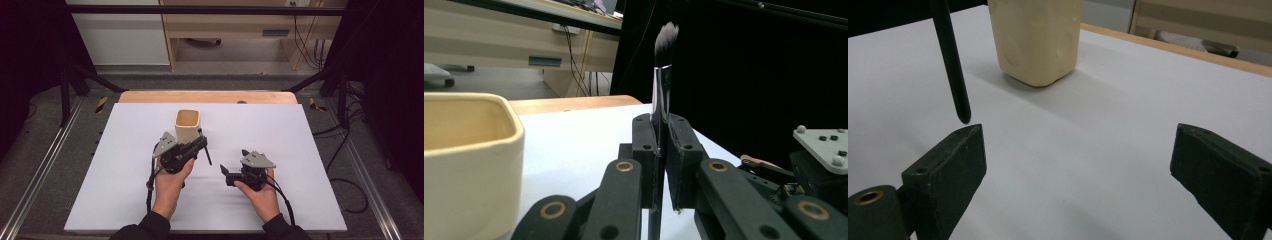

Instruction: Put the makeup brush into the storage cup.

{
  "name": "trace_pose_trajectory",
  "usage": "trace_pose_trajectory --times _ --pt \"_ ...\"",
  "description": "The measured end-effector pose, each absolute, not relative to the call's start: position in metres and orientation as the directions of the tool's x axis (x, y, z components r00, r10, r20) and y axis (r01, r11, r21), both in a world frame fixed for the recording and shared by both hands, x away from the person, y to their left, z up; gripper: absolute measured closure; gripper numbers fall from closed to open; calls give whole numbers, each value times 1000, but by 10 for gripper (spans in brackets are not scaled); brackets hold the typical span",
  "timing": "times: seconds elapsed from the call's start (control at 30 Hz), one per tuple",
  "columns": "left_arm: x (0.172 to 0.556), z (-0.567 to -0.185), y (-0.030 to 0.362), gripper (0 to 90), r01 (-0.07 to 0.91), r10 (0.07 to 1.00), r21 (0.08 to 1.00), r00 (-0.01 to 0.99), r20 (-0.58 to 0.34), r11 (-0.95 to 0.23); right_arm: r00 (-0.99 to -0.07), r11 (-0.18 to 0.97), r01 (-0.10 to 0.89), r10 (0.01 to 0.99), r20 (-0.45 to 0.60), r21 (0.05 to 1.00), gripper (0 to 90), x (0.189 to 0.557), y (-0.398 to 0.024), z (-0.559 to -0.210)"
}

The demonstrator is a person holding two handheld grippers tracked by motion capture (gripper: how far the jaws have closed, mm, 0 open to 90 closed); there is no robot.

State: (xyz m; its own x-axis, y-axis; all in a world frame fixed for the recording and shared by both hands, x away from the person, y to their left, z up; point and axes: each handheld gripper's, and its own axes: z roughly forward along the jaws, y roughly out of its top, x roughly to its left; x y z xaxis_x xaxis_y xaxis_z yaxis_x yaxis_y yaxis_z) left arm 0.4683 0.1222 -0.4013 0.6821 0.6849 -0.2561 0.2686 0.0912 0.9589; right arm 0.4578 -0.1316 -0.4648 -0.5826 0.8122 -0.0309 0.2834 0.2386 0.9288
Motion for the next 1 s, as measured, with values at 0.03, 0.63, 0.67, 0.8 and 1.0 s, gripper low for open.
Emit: trace_pose_trajectory --times 0.03,0.63,0.67,0.8,1.0 --pt "468 -401 122 839 269 685 959 682 -256 91 -584 249 280 811 -41 927 73 457 -133 -464" --pt "478 -365 150 839 241 728 969 657 -196 44 -642 247 196 764 -66 949 83 441 -159 -459" --pt "478 -365 150 839 241 728 969 657 -196 44 -642 247 196 764 -66 949 83 441 -159 -459" --pt "482 -356 152 839 235 737 972 656 -163 6 -618 239 185 783 -76 953 76 439 -166 -459" --pt "485 -348 151 839 235 742 972 653 -155 -3 -601 231 187 796 -76 955 95 438 -176 -460"
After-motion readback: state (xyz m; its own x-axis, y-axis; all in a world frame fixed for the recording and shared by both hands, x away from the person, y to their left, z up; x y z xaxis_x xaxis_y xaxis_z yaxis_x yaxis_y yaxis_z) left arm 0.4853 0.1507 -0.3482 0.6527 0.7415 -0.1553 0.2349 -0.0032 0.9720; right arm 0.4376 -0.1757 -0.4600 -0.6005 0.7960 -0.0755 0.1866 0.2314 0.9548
